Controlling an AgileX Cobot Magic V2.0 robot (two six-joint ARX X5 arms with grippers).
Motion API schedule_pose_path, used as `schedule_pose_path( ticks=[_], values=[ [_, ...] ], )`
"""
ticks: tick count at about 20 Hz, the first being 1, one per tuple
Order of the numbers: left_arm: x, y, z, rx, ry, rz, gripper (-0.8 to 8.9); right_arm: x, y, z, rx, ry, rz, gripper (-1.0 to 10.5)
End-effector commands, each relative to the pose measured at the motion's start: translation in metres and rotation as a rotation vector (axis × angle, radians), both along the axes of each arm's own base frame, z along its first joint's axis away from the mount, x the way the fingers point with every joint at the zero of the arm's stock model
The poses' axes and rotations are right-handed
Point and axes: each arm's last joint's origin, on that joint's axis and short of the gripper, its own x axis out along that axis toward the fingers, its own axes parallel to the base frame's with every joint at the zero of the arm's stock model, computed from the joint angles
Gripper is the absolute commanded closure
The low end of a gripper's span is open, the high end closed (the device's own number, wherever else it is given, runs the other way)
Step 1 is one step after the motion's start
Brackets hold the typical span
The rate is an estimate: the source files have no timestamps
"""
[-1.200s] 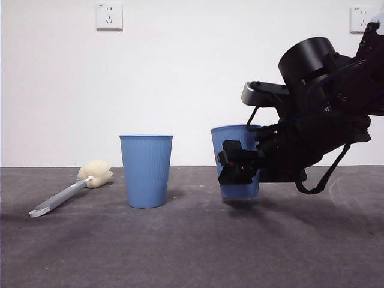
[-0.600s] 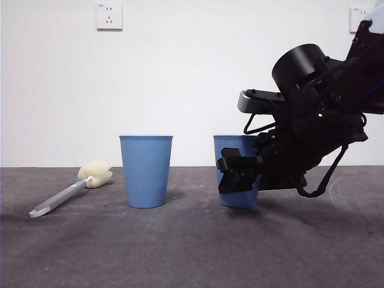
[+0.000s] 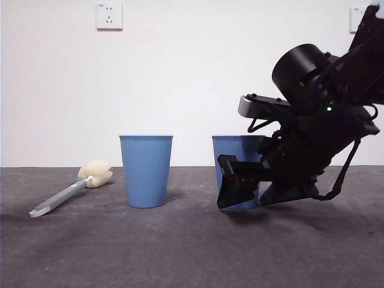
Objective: Pick up the cup brush,pick up the cup,insert the brush into the cup,clean the cup,put the cup brush back,put the cup back to the fixed position on the table
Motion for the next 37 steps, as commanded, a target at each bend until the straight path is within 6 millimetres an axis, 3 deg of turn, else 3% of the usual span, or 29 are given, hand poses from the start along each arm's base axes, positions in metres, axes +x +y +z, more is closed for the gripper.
schedule_pose_path(
  ticks=[1, 8, 15, 21, 31, 35, 37],
  values=[
    [0.0, 0.0, -0.002, 0.011, -0.005, -0.01, 4.68, -0.008, -0.004, 0.005, 0.005, 0.033, -0.008, 5.0],
    [0.0, 0.0, -0.002, 0.02, -0.009, -0.004, 4.68, -0.044, -0.024, 0.054, -0.046, 0.15, -0.01, 5.0],
    [-0.002, 0.001, -0.004, 0.031, 0.017, -0.01, 4.69, -0.119, -0.058, 0.117, 0.134, 0.331, 0.125, 5.1],
    [-0.007, 0.0, -0.007, 0.012, 0.073, -0.107, 4.69, -0.168, -0.084, 0.162, 0.195, 0.307, 0.178, 5.1],
    [-0.008, 0.0, -0.009, 0.013, 0.094, -0.114, 4.72, -0.181, -0.092, 0.188, 0.205, 0.272, 0.187, 5.3],
    [-0.008, 0.0, -0.009, 0.017, 0.09, -0.118, 4.87, -0.182, -0.092, 0.19, 0.203, 0.276, 0.187, 7.7],
    [-0.008, 0.0, -0.009, 0.017, 0.089, -0.118, 6.48, -0.183, -0.093, 0.19, 0.201, 0.28, 0.186, 8.8]
  ],
)
